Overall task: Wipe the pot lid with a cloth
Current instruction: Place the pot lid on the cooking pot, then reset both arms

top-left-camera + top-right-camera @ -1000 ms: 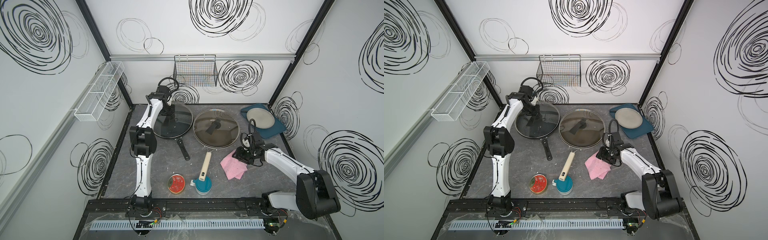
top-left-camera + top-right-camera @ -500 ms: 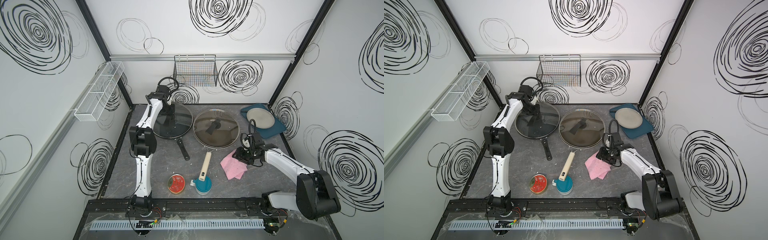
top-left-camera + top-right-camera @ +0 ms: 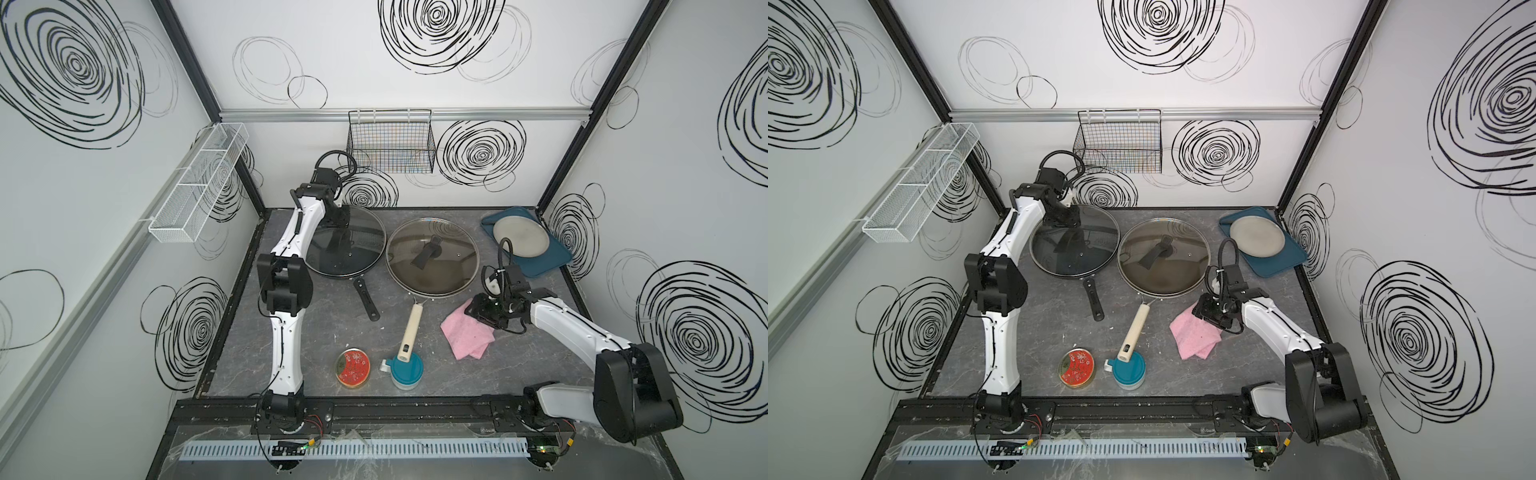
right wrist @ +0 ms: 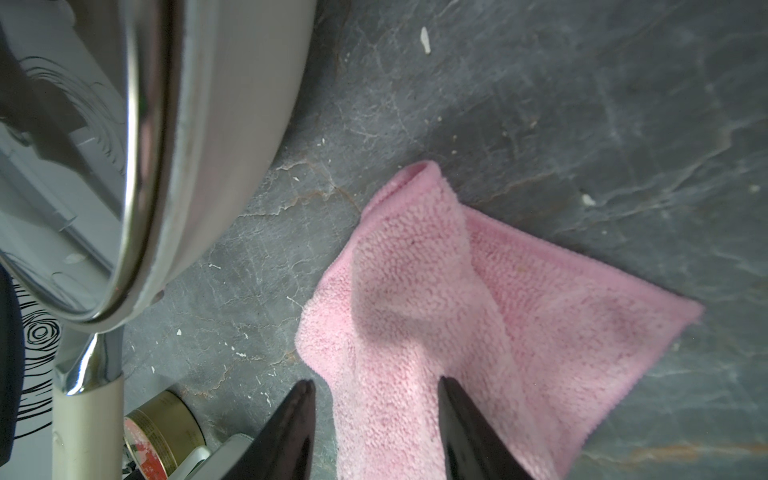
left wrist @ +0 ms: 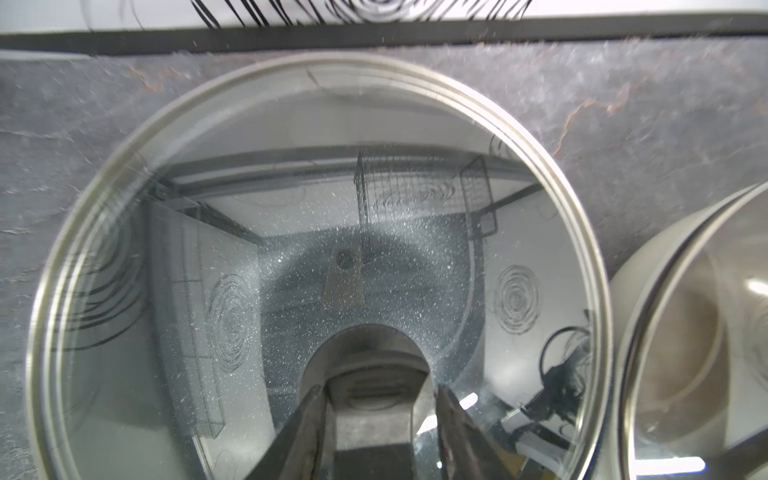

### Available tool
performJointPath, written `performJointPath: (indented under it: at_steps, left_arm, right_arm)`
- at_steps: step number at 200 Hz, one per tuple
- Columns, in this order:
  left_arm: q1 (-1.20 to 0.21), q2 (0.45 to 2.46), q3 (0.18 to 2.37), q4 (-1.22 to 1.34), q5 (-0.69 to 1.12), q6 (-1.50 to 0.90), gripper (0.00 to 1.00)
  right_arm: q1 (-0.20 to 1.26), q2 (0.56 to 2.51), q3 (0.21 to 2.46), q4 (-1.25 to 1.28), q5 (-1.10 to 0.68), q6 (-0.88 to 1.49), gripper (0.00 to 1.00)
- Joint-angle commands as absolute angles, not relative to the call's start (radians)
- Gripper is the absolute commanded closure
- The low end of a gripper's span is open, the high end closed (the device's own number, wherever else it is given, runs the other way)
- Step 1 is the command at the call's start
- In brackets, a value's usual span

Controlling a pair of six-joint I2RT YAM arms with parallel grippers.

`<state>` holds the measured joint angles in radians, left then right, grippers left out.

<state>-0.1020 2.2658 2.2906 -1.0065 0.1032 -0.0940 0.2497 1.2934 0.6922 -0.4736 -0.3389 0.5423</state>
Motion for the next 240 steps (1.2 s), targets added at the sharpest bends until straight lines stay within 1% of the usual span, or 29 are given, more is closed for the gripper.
performJointPath:
  at_steps: [1, 28, 63, 86, 102, 105, 113, 116, 119, 120, 122, 124, 126, 129, 133, 136, 145, 159, 169, 179, 193, 211, 218, 227, 240]
  left_arm:
    - [-0.117, 2.161, 2.256, -0.921, 0.079, -0.121, 0.53]
    - [-0.149, 2.097, 2.213, -0.862, 0.029, -0.129, 0.53]
    - [-0.189, 1.985, 2.138, -0.762, -0.092, -0.155, 0.5]
    - [-0.205, 1.852, 2.003, -0.638, -0.166, -0.181, 0.49]
    - [-0.219, 1.723, 1.847, -0.517, -0.228, -0.188, 0.46]
    - [-0.223, 1.695, 1.811, -0.493, -0.248, -0.19, 0.44]
    - [-0.231, 1.619, 1.714, -0.432, -0.296, -0.195, 0.26]
    - [-0.235, 1.589, 1.678, -0.409, -0.311, -0.192, 0.17]
    - [-0.236, 1.562, 1.641, -0.391, -0.324, -0.186, 0.04]
    - [-0.238, 1.55, 1.629, -0.382, -0.328, -0.185, 0.02]
    - [-0.24, 1.531, 1.606, -0.367, -0.338, -0.184, 0.0]
    - [-0.243, 1.51, 1.58, -0.351, -0.35, -0.181, 0.01]
    - [-0.244, 1.482, 1.552, -0.338, -0.36, -0.179, 0.01]
    - [-0.247, 1.449, 1.513, -0.316, -0.375, -0.177, 0.01]
    - [-0.25, 1.41, 1.452, -0.283, -0.391, -0.175, 0.01]
    - [-0.249, 1.375, 1.413, -0.258, -0.403, -0.174, 0.01]
    - [-0.247, 1.285, 1.282, -0.199, -0.427, -0.175, 0.01]
    - [-0.24, 1.15, 1.087, -0.117, -0.529, -0.179, 0.01]
    - [-0.227, 1.058, 0.945, -0.047, -0.558, -0.171, 0.01]
    - [-0.215, 0.971, 0.799, 0.034, -0.589, -0.142, 0.0]
    - [-0.204, 0.882, 0.617, 0.167, -0.616, -0.094, 0.01]
    - [-0.196, 0.824, 0.426, 0.348, -0.618, -0.062, 0.01]
    - [-0.195, 0.819, 0.379, 0.41, -0.617, -0.056, 0.01]
    - [-0.188, 0.83, 0.333, 0.486, -0.616, -0.065, 0.01]
    - [-0.17, 0.892, 0.303, 0.581, -0.583, -0.06, 0.01]
  right_arm:
    - [0.246, 1.268, 0.694, -0.457, -0.322, 0.547, 0.49]
    - [0.242, 1.241, 0.701, -0.442, -0.309, 0.548, 0.49]
    - [0.224, 1.201, 0.737, -0.437, -0.269, 0.53, 0.48]
    - [0.2, 1.181, 0.777, -0.436, -0.228, 0.499, 0.48]
    - [0.167, 1.162, 0.799, -0.406, -0.218, 0.472, 0.46]
    - [0.158, 1.158, 0.802, -0.4, -0.212, 0.469, 0.46]
    - [0.136, 1.144, 0.809, -0.382, -0.199, 0.462, 0.41]
    - [0.126, 1.139, 0.811, -0.372, -0.195, 0.456, 0.39]
    - [0.115, 1.133, 0.811, -0.361, -0.192, 0.451, 0.35]
    - [0.112, 1.13, 0.811, -0.359, -0.189, 0.448, 0.34]
    - [0.105, 1.127, 0.812, -0.353, -0.185, 0.445, 0.27]
    - [0.098, 1.121, 0.811, -0.344, -0.178, 0.443, 0.22]
    - [0.092, 1.117, 0.81, -0.339, -0.167, 0.443, 0.15]
    - [0.085, 1.108, 0.807, -0.327, -0.147, 0.442, 0.09]
    - [0.074, 1.098, 0.8, -0.311, -0.117, 0.44, 0.02]
    - [0.068, 1.09, 0.795, -0.296, -0.097, 0.435, 0.0]
    - [0.05, 1.06, 0.766, -0.245, -0.032, 0.408, 0.0]
    - [0.033, 1.011, 0.683, -0.134, 0.141, 0.388, 0.0]
    - [0.021, 0.977, 0.603, -0.03, 0.245, 0.353, 0.0]
    - [0.013, 0.946, 0.514, 0.1, 0.299, 0.307, 0.0]
    - [0.0, 0.934, 0.353, 0.379, 0.283, 0.177, 0.0]
    - [-0.001, 1.006, 0.22, 0.668, 0.316, 0.15, 0.0]
    - [-0.003, 1.05, 0.214, 0.702, 0.317, 0.14, 0.0]
    - [-0.002, 1.105, 0.238, 0.678, 0.311, 0.149, 0.0]
    - [-0.001, 1.186, 0.272, 0.678, 0.283, 0.147, 0.0]
